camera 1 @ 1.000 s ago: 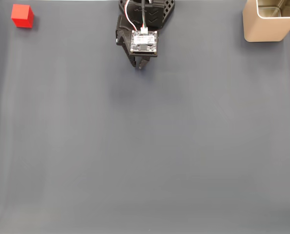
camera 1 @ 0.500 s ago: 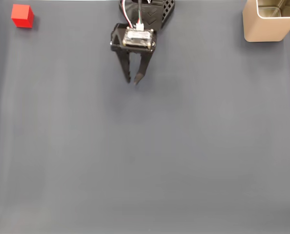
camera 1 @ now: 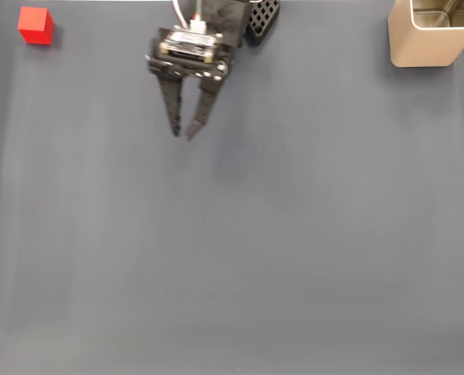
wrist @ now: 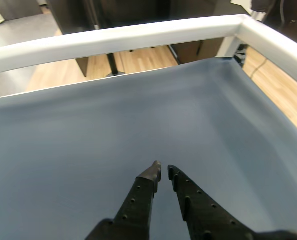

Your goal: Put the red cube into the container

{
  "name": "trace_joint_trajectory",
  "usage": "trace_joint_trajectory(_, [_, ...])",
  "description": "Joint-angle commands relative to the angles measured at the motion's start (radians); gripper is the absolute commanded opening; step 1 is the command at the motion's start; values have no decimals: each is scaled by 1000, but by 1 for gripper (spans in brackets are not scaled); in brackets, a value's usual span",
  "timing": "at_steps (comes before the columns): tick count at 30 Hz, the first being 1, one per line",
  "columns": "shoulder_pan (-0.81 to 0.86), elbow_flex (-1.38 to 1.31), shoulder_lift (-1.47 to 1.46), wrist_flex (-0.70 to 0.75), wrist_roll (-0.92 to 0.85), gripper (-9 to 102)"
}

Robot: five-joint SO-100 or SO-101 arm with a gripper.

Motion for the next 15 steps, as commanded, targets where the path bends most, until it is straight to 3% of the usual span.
trace_joint_trajectory(1, [75, -206, -100, 71, -15, 0])
trace_joint_trajectory(11, [371, -454, -359, 130, -52, 0])
trace_joint_trajectory(15, [495, -571, -462, 233, -17, 0])
